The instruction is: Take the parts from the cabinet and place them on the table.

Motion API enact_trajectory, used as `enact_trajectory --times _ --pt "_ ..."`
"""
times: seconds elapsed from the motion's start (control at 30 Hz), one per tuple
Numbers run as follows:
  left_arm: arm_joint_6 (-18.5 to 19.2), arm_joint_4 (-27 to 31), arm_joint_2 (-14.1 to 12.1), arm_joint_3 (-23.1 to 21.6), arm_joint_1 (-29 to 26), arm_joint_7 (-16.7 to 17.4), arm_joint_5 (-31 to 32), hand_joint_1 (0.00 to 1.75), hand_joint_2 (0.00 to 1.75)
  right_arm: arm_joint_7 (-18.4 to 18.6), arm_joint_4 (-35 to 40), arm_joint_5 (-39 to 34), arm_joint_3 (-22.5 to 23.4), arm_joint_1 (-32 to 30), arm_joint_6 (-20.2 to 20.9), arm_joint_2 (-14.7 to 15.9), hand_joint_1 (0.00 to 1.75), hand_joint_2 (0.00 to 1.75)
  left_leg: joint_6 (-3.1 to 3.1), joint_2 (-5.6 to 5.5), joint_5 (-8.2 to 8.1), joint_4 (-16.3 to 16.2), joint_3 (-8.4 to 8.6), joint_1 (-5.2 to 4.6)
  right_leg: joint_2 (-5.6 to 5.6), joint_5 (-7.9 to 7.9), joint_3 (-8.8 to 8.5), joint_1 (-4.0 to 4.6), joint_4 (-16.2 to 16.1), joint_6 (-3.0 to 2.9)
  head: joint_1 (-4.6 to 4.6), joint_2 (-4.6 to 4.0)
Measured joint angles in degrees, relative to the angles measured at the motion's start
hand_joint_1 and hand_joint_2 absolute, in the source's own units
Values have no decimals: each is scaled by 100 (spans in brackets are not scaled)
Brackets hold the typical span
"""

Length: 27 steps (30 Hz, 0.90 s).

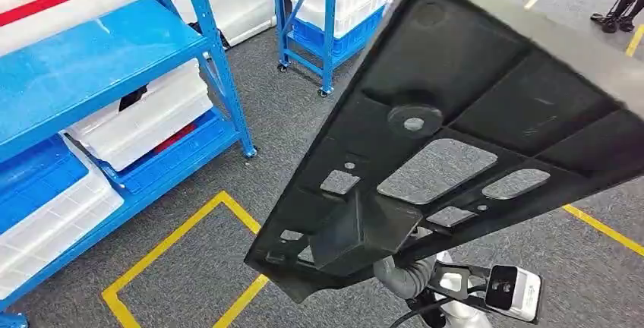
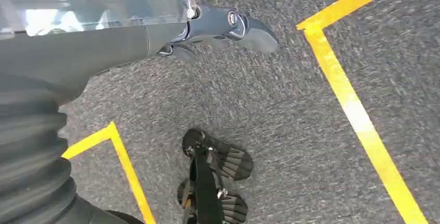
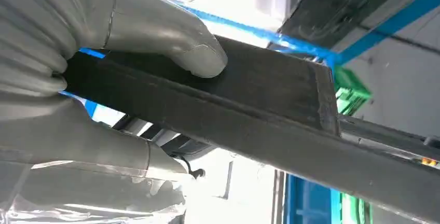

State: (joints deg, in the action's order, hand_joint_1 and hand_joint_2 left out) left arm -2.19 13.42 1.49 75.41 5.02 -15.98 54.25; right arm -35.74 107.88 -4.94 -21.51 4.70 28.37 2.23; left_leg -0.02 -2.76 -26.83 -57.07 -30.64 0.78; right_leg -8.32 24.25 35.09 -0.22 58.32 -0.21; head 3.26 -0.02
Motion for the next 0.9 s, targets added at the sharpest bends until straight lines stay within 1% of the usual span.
enact_trajectory --times 0.03,0.07,0.1,0.13,0.17,0.2,0.23,0.27,0.3,0.33,0.37,0.4,0.43,0.47,0.5,0.53,0.57,0.6,0.63,0.67,0.7,0.73,0.77,0.8,0.83,0.87,0.9 --pt "15 -9 52 -13 17 42 24 0 175 0 36 20 51 -58 -24 2 175 175 39 109 42 51 15 38 177 49 5 -5 77 1 0 0" --pt "11 -9 59 -33 22 72 44 0 175 0 79 29 95 -74 -31 4 175 175 83 150 53 77 19 32 506 223 122 28 285 16 -4 0" --pt "0 -11 63 -37 11 108 55 0 175 0 101 53 136 -78 -27 4 175 175 108 236 53 77 12 21 671 464 324 13 691 42 -2 0" --pt "-26 -11 74 -39 -4 145 57 0 175 0 110 61 158 -92 -20 7 175 175 108 313 50 68 8 11 748 676 544 -6 1148 63 -2 0" --pt "-48 -11 76 -39 -14 179 57 0 175 0 125 61 179 -117 -18 11 175 175 105 394 45 63 2 5 777 826 745 -24 1555 82 -2 0" --pt "-57 -11 76 -42 -13 206 61 0 175 7 149 59 195 -142 -18 18 175 175 99 477 41 54 -6 4 793 853 858 -40 1785 99 -2 0" --pt "-57 -11 79 -46 -9 232 96 0 175 18 178 57 204 -149 -33 26 175 175 89 550 33 48 -7 4 807 746 816 -57 1706 111 -2 0" --pt "-57 -11 85 -65 -3 260 107 0 175 39 221 44 204 -147 -48 28 175 175 78 621 20 42 -3 4 838 535 623 -68 1358 117 -2 0" --pt "-57 -11 92 -92 4 274 118 0 175 55 265 22 204 -141 -57 28 175 175 60 682 6 37 7 4 897 287 309 -72 806 113 -2 0" --pt "-57 -11 96 -114 12 293 140 0 175 70 311 -13 204 -126 -86 33 175 175 34 741 -11 28 28 4 1065 80 -53 -67 189 98 -2 0" --pt "-57 -11 98 -125 18 309 155 0 175 83 337 -59 204 -100 -127 44 175 175 4 778 -26 25 42 -32 1227 193 -129 -10 43 41 -2 0" --pt "-59 -11 100 -129 21 326 155 0 175 90 370 -117 204 -71 -166 63 175 175 -35 814 -42 16 37 -39 1186 149 -117 -6 -8 16 -2 0" --pt "-68 -11 100 -129 34 344 149 0 175 92 385 -184 204 -43 -182 103 175 175 -70 849 -41 19 49 -38 1113 148 -99 10 12 -5 -2 0" --pt "-74 -13 118 -127 39 348 118 0 175 92 392 -256 204 -22 -199 157 175 175 -105 896 -43 28 63 -35 1069 155 -89 25 24 -31 -2 0" --pt "-74 -11 131 -127 51 348 94 0 175 92 392 -317 204 -5 -210 203 175 175 -143 962 -45 46 89 -32 992 139 -81 33 2 -71 -2 0" --pt "-74 -13 140 -129 56 346 87 0 175 92 396 -345 204 9 -212 232 175 175 -176 929 -92 26 78 -8 934 94 -124 -47 -59 -124 -2 0" --pt "-74 -13 146 -127 61 344 87 0 175 92 407 -363 204 33 -210 254 175 175 -192 660 -240 -145 41 0 894 82 -126 -41 -76 -154 0 0" --pt "-76 -13 164 -129 53 344 88 0 175 92 407 -367 197 67 -210 260 175 175 -198 477 -488 -535 -129 19 844 69 -115 -40 -75 -185 0 0" --pt "-79 -13 174 -127 40 333 55 0 175 92 405 -384 188 80 -206 273 175 175 -208 380 -740 -1047 -368 20 780 65 -105 -30 -74 -196 0 0" --pt "-74 -13 179 -127 26 300 33 0 175 87 394 -406 180 94 -197 291 175 175 -217 337 -915 -1515 -595 19 709 61 -95 -15 -71 -203 0 0" --pt "-65 -13 186 -125 11 258 6 0 175 79 374 -435 160 115 -177 319 175 175 -215 327 -971 -1834 -764 19 631 58 -92 -2 -67 -208 0 0" --pt "-50 -13 199 -120 7 201 -37 0 175 70 350 -463 136 147 -158 345 175 175 -203 326 -877 -1843 -791 19 557 58 -95 6 -64 -208 0 0" --pt "-46 -13 214 -120 13 147 -70 0 175 66 326 -487 110 188 -123 367 175 175 -180 319 -652 -1567 -686 15 479 58 -104 12 -58 -207 0 0" --pt "-46 -13 232 -118 21 94 -94 0 175 63 311 -500 79 235 -103 372 175 175 -153 291 -372 -1103 -489 14 405 58 -114 19 -50 -206 0 0" --pt "-46 -13 240 -116 27 27 -140 0 175 63 298 -507 27 298 -92 372 175 175 -115 174 -76 -531 -236 14 334 58 -123 21 -43 -204 0 0" --pt "-46 -13 236 -114 25 -32 -151 0 175 63 285 -509 -26 358 -86 369 175 175 -71 -161 47 -117 -89 14 286 56 -104 -4 -37 -194 -2 0" --pt "-41 -13 243 -114 27 -85 -153 0 175 66 269 -505 -79 423 -92 358 175 175 -64 -265 4 25 -52 27 213 48 -65 21 -2 -152 -2 0"
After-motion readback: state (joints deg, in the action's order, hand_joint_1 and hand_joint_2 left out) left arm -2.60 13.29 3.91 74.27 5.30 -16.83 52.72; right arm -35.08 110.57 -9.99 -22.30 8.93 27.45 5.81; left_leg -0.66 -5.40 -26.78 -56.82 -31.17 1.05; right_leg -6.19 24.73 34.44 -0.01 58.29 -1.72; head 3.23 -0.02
